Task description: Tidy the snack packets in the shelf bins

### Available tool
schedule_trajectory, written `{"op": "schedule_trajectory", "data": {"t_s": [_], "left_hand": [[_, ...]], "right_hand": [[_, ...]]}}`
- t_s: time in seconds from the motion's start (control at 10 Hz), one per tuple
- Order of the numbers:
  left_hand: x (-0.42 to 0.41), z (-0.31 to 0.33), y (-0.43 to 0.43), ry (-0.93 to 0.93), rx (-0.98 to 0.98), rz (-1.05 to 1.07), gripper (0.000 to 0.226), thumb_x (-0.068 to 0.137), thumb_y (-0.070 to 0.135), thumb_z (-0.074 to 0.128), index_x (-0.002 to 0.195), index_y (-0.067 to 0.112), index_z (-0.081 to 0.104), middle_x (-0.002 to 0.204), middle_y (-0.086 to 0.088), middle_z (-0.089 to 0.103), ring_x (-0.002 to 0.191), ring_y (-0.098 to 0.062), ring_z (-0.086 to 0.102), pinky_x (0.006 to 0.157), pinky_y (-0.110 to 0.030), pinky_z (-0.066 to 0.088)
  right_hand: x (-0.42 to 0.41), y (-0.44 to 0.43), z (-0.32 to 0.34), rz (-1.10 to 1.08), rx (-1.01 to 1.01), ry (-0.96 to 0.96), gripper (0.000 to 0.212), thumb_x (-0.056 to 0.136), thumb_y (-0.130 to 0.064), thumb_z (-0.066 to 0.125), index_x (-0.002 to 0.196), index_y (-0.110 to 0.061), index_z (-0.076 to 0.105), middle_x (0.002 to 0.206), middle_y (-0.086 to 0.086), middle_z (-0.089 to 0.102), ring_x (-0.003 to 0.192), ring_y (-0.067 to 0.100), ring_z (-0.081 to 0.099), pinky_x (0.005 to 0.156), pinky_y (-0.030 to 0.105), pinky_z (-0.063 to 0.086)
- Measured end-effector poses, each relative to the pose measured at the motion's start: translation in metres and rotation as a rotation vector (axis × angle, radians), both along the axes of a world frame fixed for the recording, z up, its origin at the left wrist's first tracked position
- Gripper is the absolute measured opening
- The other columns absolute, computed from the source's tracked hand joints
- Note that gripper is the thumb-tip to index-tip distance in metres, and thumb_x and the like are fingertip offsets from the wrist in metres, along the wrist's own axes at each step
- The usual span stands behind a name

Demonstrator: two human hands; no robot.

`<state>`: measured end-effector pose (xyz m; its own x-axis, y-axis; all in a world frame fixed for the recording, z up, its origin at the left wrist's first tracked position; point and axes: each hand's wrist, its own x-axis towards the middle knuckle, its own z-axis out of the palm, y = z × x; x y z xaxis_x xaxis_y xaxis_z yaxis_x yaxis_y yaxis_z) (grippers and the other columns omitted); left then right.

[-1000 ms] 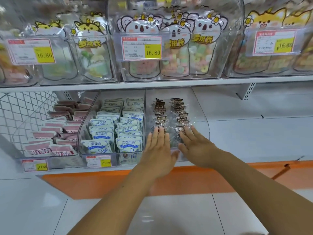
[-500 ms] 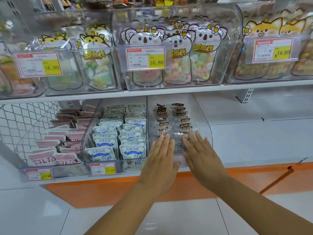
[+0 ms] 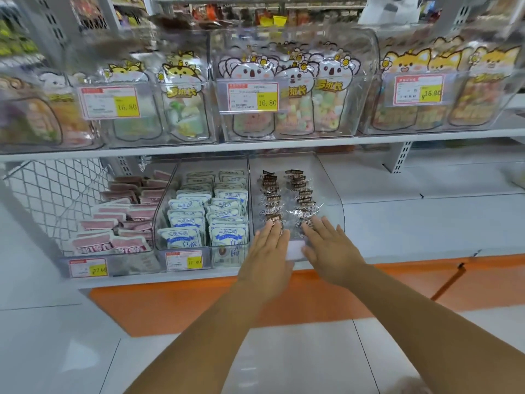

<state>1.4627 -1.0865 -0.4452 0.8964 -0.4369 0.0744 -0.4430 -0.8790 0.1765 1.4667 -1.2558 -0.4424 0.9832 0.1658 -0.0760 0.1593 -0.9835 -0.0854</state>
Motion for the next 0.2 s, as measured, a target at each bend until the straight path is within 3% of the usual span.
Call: {"op": "schedule_trajectory", "data": {"t_s": [0.1,0.2], "left_hand": [[-0.026,0.021,0.018,0.123,-0.014,-0.03,0.07,0.099,0.041,0.042,0.154,0.017,0.005,0.161,-0.004,-0.01,0.146,-0.018,-0.014,0.117,-0.032,-0.006],[-0.074,0.053,0.051,0.281,0.066,-0.138,0.067,0.097,0.045,0.045,0.152,0.021,0.015,0.161,0.0,-0.002,0.147,-0.015,0.0,0.118,-0.029,0.006]], "right_hand": [[-0.025,-0.006,0.012,-0.018,0.061,0.023,0.059,0.101,-0.04,0.031,0.153,-0.022,0.01,0.161,0.003,0.002,0.148,0.023,-0.002,0.118,0.043,0.005],[-0.071,-0.022,0.037,-0.036,0.183,0.07,0.059,0.099,-0.039,0.041,0.15,-0.034,0.012,0.16,-0.004,0.008,0.148,0.014,0.001,0.117,0.031,0.001]]}}
